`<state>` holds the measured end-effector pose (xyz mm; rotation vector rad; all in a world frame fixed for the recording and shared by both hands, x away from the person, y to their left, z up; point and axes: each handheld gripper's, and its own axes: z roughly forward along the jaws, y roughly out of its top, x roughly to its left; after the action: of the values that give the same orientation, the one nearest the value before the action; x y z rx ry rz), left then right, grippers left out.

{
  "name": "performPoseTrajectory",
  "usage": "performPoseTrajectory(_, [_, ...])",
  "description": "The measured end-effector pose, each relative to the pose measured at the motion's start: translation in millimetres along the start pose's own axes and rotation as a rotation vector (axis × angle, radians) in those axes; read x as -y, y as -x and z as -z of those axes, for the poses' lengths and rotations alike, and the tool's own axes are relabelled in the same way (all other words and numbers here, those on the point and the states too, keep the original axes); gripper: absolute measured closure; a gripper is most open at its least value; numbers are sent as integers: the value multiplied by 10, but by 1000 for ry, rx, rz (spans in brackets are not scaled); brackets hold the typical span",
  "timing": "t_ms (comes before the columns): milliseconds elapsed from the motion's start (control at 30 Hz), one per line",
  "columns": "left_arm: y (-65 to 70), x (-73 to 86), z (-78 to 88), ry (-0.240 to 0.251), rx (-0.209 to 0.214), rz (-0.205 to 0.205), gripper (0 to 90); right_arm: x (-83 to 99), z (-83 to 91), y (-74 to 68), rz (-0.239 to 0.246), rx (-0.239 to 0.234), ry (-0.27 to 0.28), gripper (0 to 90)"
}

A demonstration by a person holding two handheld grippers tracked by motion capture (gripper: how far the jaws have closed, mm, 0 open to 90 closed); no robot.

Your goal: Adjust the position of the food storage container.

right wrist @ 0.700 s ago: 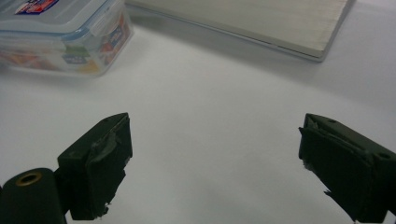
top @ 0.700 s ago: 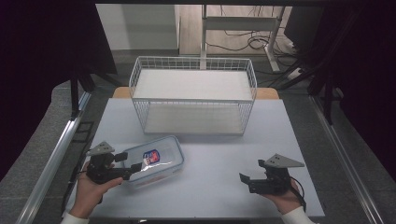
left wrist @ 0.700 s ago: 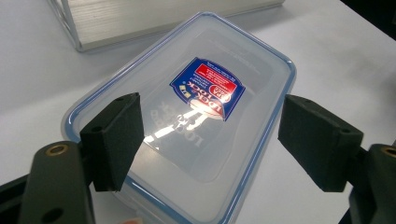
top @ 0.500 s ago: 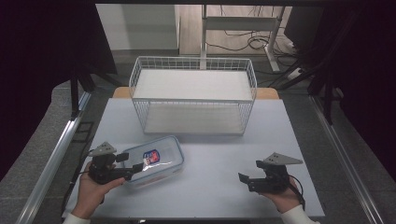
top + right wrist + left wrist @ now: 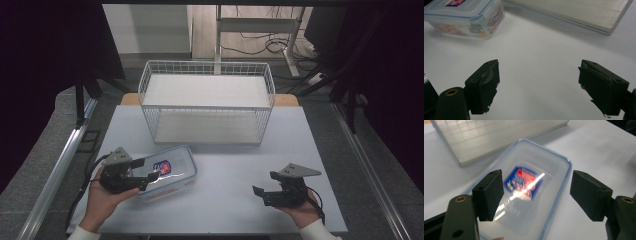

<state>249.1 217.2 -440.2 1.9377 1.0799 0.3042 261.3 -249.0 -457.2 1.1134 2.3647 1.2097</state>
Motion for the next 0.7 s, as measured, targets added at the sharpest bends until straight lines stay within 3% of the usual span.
performPoseTrajectory(133, [-149, -171, -116, 9, 12, 36, 309, -7, -55, -3, 17, 11, -3, 165])
performPoseTrajectory(200, [-185, -227, -179, -17, 18, 31, 376, -3, -83, 0, 21, 16, -9, 164])
performPoseTrajectory(433, [-350, -448, -505, -79, 43, 35, 422, 21, -107, 13, 21, 16, -22, 164])
performPoseTrajectory(700, [-547, -661, -857, -169, 47, 19, 687, 38, -106, 42, 21, 37, -15, 161])
